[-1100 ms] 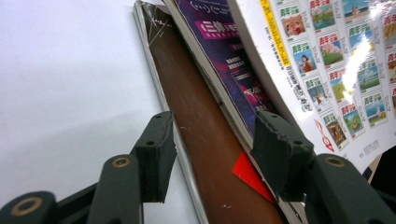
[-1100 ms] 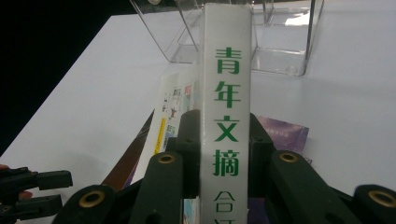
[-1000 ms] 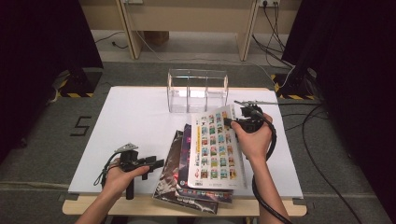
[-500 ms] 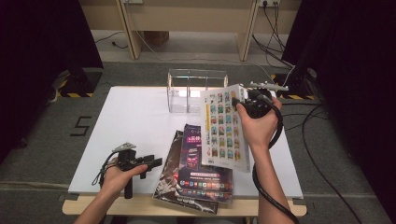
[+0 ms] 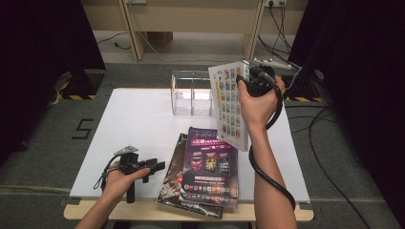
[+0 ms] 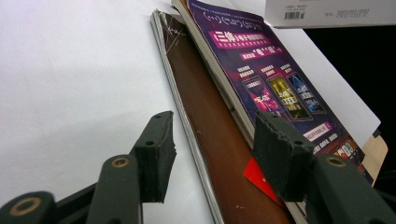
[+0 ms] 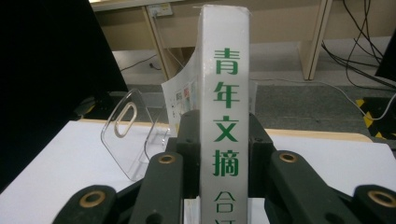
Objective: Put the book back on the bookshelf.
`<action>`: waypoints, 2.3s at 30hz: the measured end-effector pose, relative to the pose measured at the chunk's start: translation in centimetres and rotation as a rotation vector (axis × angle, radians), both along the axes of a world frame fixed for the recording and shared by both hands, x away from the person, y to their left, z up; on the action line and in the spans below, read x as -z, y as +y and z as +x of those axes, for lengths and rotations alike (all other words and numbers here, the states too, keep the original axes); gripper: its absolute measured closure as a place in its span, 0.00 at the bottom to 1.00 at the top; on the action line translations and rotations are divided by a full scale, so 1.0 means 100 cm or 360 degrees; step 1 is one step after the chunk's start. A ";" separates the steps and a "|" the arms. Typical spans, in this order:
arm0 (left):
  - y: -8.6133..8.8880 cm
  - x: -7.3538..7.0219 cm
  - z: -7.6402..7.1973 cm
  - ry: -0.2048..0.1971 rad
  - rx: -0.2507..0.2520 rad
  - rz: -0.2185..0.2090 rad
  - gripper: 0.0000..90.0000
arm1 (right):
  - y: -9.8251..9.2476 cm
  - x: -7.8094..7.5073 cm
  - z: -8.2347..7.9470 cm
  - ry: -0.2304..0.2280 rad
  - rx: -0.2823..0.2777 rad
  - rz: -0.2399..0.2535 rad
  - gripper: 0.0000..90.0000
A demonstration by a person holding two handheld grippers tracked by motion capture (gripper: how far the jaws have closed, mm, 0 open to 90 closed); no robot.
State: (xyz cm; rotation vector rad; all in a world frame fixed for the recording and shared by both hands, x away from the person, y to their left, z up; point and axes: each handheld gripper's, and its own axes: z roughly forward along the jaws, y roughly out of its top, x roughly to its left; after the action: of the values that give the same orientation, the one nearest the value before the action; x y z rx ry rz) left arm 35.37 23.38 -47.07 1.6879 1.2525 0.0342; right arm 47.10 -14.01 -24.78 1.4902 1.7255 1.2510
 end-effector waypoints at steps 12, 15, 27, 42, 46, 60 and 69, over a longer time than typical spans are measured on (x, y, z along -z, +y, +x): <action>0.003 0.001 0.002 0.0010 -0.0018 -0.0014 0.53 | 0.009 -0.004 0.028 0.0045 -0.0175 0.0100 0.82; 0.003 0.002 0.001 0.0015 -0.0014 -0.0014 0.53 | 0.009 -0.003 0.034 0.0042 -0.0176 0.0099 0.82; 0.005 0.003 0.003 0.0021 -0.0019 -0.0024 0.53 | -0.005 0.000 0.056 -0.0028 0.0052 0.0080 0.82; 0.008 0.004 0.004 0.0033 -0.0038 -0.0046 0.53 | 0.034 0.004 0.069 -0.0079 0.0129 -0.0008 0.82; 0.010 0.005 0.004 0.0036 -0.0040 -0.0049 0.53 | 0.042 0.005 0.075 -0.0091 0.0087 0.0027 0.82; 0.012 0.005 0.005 0.0044 -0.0047 -0.0059 0.53 | 0.039 0.015 0.101 -0.0191 0.0040 0.0040 0.82; 0.014 0.008 0.006 0.0053 -0.0057 -0.0061 0.53 | 0.029 0.026 0.112 -0.0234 0.0074 0.0045 0.82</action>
State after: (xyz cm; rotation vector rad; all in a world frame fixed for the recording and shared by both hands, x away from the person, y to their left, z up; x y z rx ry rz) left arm 35.94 24.78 -47.88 1.6392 1.3002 0.0031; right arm 58.33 -11.08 -27.42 1.4091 1.5756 1.3306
